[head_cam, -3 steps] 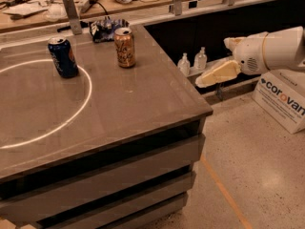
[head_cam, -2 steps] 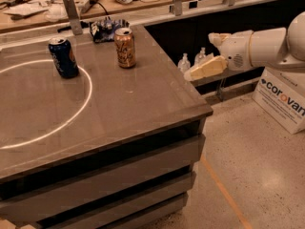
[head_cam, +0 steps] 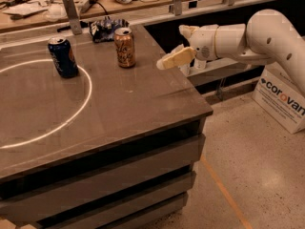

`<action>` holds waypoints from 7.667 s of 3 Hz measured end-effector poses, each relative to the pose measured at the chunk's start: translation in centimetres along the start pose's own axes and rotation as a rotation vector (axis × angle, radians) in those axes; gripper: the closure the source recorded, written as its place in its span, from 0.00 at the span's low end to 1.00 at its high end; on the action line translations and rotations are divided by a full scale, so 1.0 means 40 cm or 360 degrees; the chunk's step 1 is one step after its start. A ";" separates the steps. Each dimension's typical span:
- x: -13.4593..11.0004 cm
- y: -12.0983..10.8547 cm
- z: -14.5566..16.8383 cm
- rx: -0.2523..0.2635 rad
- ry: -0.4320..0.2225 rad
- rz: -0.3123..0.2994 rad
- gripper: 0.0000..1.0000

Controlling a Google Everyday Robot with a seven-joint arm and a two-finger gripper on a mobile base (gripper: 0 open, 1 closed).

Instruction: Knock orange can over

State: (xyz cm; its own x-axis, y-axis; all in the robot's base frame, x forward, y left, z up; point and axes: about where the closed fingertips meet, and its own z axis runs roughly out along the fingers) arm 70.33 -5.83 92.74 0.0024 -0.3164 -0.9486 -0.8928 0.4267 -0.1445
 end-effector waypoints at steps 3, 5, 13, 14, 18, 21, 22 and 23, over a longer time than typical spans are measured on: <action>-0.037 0.027 0.352 0.0012 -0.0051 -0.0019 0.03; -0.033 0.044 0.391 -0.0029 -0.0097 -0.0006 0.57; -0.059 0.307 0.201 -0.0849 0.0243 -0.1644 1.00; -0.024 0.358 0.203 -0.1105 0.0417 -0.1926 1.00; -0.043 0.477 0.244 -0.1491 0.0810 -0.2497 0.20; -0.033 0.492 0.250 -0.1489 0.0836 -0.2465 0.00; -0.044 0.488 0.244 -0.1435 0.0832 -0.2446 0.00; -0.052 0.480 0.240 -0.1380 0.0826 -0.2431 0.00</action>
Offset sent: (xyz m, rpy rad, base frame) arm 0.0607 0.1102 -0.0227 0.0458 -0.0453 -0.0547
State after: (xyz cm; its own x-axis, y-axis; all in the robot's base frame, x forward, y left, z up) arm 57.51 11.15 89.23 0.9705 -0.2349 0.0552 -0.1987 -0.9077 -0.3696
